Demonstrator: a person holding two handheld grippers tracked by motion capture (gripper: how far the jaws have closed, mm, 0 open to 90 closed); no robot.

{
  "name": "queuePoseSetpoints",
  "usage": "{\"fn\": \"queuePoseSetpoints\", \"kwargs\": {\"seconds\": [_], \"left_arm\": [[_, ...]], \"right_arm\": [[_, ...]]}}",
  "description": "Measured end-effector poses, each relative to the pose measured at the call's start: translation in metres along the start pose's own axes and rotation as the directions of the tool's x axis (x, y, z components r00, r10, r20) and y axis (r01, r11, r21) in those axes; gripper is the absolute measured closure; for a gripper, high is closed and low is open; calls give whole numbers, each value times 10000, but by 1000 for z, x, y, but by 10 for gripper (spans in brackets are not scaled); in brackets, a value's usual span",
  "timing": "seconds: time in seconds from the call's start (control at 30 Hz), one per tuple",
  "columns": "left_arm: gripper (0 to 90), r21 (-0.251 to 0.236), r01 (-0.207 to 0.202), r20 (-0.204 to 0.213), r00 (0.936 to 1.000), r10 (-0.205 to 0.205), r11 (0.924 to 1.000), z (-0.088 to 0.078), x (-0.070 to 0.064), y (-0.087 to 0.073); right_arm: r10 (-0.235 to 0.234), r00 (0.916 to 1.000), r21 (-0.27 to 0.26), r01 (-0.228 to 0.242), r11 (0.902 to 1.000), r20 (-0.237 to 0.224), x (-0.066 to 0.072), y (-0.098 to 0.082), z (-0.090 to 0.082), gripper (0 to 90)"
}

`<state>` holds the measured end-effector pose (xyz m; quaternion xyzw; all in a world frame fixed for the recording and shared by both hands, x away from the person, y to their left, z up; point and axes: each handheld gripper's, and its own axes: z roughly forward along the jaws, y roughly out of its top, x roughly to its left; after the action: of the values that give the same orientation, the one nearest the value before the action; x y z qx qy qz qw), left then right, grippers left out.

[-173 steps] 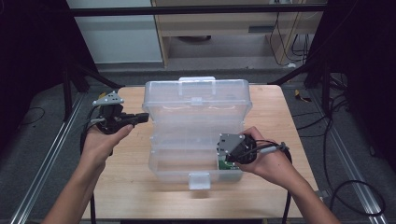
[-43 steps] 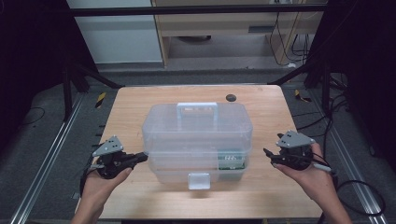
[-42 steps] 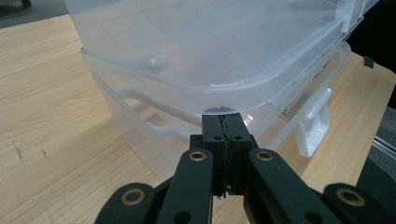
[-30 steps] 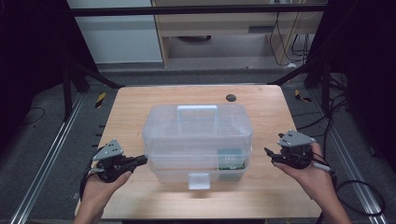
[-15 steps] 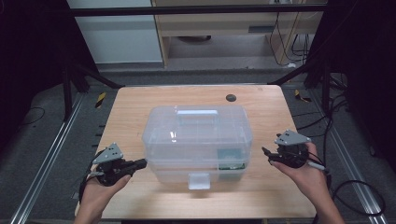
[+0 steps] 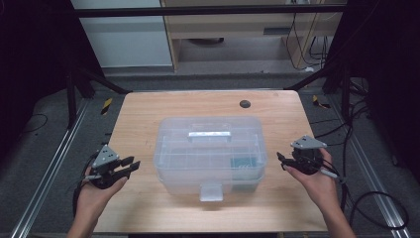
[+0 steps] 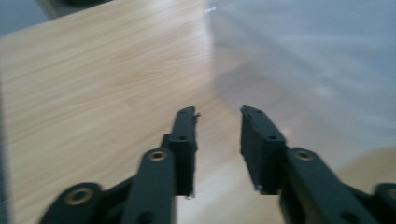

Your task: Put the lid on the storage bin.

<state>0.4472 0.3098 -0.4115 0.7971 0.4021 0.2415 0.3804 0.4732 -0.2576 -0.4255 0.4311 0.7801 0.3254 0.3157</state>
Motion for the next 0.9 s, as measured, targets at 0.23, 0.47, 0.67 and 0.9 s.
{"fn": "queuePoseSetpoints", "kwargs": {"seconds": [0.23, 0.47, 0.67, 0.9], "left_arm": [[195, 336, 773, -732, 9945, -747, 9964, 47, 38, -10], [108, 1163, 1420, -685, 9885, -1347, 9830, 88, 49, -22], [84, 1355, 1665, -770, 9846, -1571, 9767, 104, 50, -29], [18, 1326, 1530, -966, 9853, -1409, 9793, 120, 43, -35]], "right_arm": [[1874, 9787, 576, -1925, 9796, 840, -22, -7, 58, 154], [2933, 9495, 967, -3041, 9477, 1110, -26, -22, 95, 137], [3384, 9325, 1163, -3527, 9285, 1262, -26, -33, 109, 102], [3572, 9235, 1137, -3734, 9207, 1400, -22, -31, 113, 34]]}}
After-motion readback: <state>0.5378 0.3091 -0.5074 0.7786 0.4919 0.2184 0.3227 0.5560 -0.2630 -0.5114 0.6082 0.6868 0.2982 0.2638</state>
